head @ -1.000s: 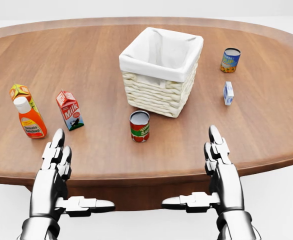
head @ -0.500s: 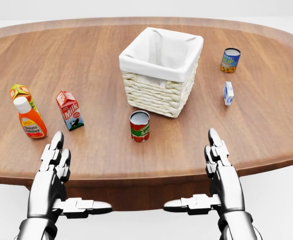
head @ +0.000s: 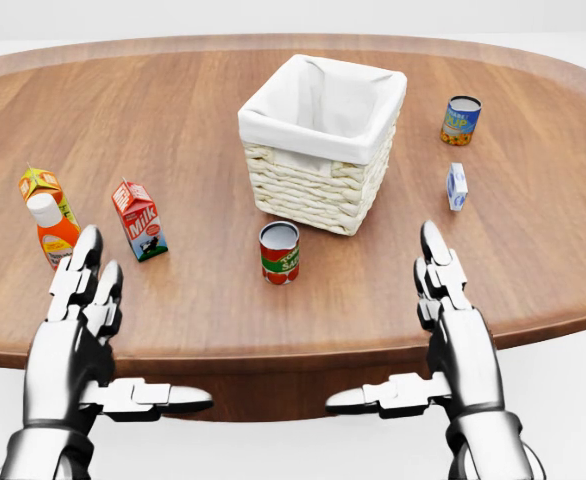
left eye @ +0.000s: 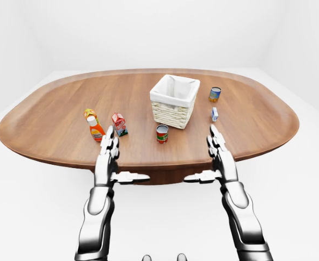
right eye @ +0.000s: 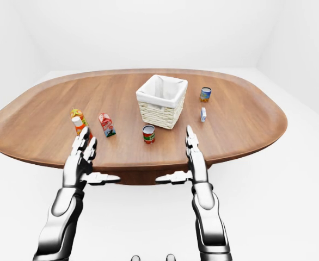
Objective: Pick the milk and place it in the basket.
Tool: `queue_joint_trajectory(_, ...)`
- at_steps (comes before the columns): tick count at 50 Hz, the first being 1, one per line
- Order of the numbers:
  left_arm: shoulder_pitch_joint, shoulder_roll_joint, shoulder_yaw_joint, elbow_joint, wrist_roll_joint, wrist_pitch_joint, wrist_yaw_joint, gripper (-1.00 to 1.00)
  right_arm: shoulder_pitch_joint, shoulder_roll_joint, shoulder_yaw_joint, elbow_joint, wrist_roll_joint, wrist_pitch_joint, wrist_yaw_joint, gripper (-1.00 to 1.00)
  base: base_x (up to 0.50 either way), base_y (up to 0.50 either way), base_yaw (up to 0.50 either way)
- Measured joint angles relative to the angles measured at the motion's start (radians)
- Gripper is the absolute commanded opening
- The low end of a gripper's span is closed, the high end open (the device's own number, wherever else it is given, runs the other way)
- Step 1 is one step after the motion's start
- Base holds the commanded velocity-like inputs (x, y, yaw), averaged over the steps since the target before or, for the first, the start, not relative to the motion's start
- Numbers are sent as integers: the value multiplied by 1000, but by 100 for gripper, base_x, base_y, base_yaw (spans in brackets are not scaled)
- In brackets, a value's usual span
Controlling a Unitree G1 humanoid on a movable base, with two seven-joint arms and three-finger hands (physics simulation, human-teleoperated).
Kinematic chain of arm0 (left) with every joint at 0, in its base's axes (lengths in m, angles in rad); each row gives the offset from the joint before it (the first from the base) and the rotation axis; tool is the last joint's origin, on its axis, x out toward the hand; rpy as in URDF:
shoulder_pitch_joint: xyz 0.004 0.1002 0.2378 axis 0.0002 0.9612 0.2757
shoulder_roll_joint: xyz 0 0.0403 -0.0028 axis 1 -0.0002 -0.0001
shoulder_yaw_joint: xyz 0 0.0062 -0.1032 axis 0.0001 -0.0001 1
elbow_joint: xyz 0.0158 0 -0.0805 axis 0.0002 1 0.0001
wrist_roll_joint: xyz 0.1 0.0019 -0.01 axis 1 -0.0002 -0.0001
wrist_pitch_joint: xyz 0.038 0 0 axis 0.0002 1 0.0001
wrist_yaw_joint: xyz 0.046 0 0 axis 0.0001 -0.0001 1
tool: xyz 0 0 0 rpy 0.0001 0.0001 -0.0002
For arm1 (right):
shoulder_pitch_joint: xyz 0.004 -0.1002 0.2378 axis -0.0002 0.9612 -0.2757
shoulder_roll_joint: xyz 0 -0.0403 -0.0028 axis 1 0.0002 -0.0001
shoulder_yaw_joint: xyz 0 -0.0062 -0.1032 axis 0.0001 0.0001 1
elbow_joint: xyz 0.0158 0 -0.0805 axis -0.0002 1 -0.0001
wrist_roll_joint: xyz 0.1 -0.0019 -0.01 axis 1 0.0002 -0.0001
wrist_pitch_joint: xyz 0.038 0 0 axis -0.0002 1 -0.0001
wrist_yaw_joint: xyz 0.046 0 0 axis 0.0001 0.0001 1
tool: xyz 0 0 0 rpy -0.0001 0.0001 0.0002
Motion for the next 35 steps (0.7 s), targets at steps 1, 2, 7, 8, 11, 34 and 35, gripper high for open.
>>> queue_joint_trajectory(1,3,1,3,-42,-4,0,0,100,1,-1,2,-36,-6,0,3,98,0,0,0)
queue_joint_trajectory(2,6,1,5,-81,-8,0,0,100,3,-1,4,-70,-13,0,6,98,0,0,0)
queue_joint_trajectory(7,19,1,12,-247,-18,0,-1,100,7,-1,10,-201,-42,0,18,98,0,0,0)
queue_joint_trajectory(8,22,1,13,-273,-19,0,-2,100,7,-1,11,-222,-47,0,20,98,0,0,0)
queue_joint_trajectory(11,27,0,15,-339,-19,0,-4,100,8,0,14,-280,-60,0,26,98,0,0,0)
queue_joint_trajectory(34,-5,9,63,-518,-29,0,-12,100,0,7,32,-480,-109,0,48,98,0,0,0)
queue_joint_trajectory(35,-8,11,68,-518,-31,0,-12,100,-1,7,32,-482,-109,0,47,98,0,0,0)
